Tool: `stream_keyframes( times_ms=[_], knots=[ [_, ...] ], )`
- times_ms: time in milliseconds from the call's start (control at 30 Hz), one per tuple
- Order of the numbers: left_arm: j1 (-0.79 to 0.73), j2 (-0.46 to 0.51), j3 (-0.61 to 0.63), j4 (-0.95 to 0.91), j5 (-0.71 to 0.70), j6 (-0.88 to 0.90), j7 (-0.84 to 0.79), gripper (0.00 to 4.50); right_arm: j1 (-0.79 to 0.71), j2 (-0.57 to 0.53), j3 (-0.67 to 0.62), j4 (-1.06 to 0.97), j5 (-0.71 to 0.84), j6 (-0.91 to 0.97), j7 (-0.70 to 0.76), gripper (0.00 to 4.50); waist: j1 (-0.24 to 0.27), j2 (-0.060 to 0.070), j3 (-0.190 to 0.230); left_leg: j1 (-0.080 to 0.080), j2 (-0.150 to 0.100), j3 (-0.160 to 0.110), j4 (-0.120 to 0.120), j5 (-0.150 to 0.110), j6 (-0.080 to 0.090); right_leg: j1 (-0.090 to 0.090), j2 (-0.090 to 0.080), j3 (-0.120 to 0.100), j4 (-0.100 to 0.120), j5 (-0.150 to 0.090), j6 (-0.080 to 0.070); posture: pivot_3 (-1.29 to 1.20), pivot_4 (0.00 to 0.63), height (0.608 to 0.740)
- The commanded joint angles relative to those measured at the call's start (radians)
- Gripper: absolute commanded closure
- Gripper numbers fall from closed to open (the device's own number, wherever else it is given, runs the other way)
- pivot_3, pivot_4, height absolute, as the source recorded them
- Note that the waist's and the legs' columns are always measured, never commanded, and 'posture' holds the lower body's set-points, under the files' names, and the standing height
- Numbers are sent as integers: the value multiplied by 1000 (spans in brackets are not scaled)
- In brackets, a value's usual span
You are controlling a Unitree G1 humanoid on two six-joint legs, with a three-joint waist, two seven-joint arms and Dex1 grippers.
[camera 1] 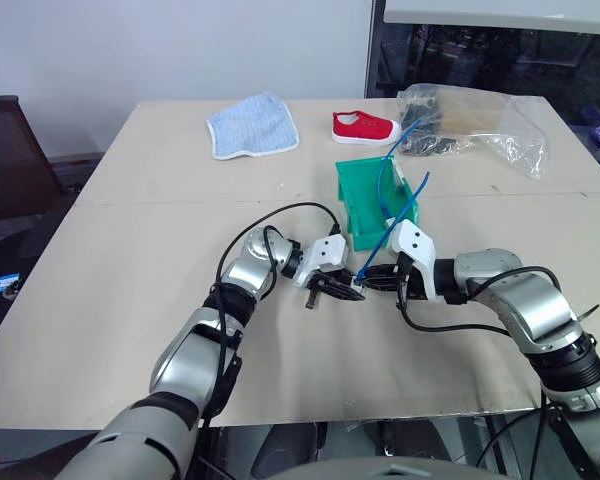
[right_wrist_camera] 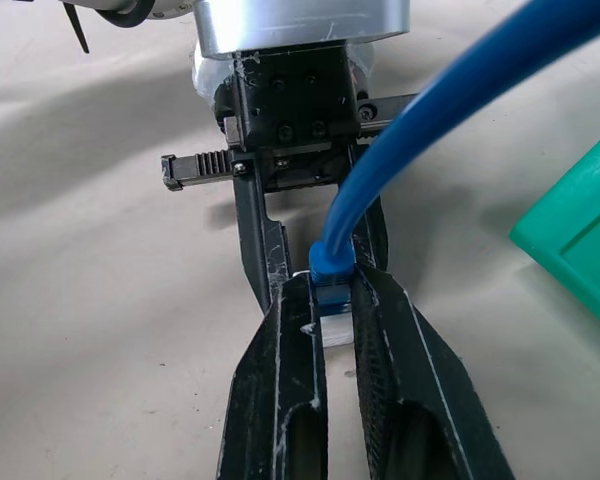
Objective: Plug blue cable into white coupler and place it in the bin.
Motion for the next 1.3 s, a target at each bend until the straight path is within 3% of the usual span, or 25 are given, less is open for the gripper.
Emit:
stream_keyframes(
  times_ms=[33, 267, 433, 533, 567, 733, 900, 1100, 1300],
  knots=[
    [-9, -51, 13, -54, -35, 10, 15, 3940, 43, 38, 80, 77, 3, 52, 1, 4500, 0, 0, -1, 0, 0, 0, 0, 0, 0, 0, 0, 0, 0, 0, 0, 0, 150, 740],
    [12, -40, 21, -70, -22, 20, 18, 3940, 16, 116, -115, 58, 141, 47, 6, 4500, -2, 0, 0, -1, 0, -1, 0, 0, 0, -1, 0, 0, 0, 0, 0, 0, 150, 740],
    [73, -12, 46, -180, -37, 69, 62, 1680, 0, 81, -141, 41, 161, 60, 13, 4500, -5, 1, 1, -8, 0, -1, 0, 0, 0, -8, 0, 0, 0, 0, 0, 0, 150, 740],
    [153, 28, 86, -358, -62, 154, 135, 323, -19, 63, -173, 33, 187, 73, 11, 4500, -21, 1, 2, -20, 0, 0, 0, 3, -5, -19, -1, 2, 2, 1, -1, 0, 150, 740],
    [185, 48, 100, -435, -73, 195, 157, 107, -24, 52, -183, 27, 195, 75, 12, 4500, -26, 1, 2, -20, 0, 0, 0, 3, -5, -20, 0, 2, 2, 1, -1, 0, 150, 740],
    [313, 121, 184, -806, -133, 443, 320, 107, -72, -9, -229, 24, 230, 99, 18, 4500, -26, 2, 3, -20, 1, 1, -3, 2, -4, -23, -2, 7, 2, 0, -1, 0, 150, 740],
    [359, 122, 295, -1103, -214, 720, 540, 107, -239, -29, -292, 145, 247, 130, -18, 4500, -19, 3, 6, -19, 0, 1, -2, 0, -1, -22, 0, 6, 1, 1, -1, 0, 150, 740],
    [350, 110, 341, -1238, -261, 898, 722, 107, -436, -11, -220, 389, 163, 84, -2, 4500, -19, 3, 6, -18, 0, 1, -3, 3, -5, -21, 0, 5, 1, 1, -2, 0, 150, 740],
    [343, 125, 339, -1243, -298, 926, 781, 107, -582, 63, -96, 686, 31, -41, 70, 4500, -23, 3, 6, -19, 0, 4, -3, 3, -5, -22, 0, 8, 0, 1, -2, 0, 150, 740]
  ],
)
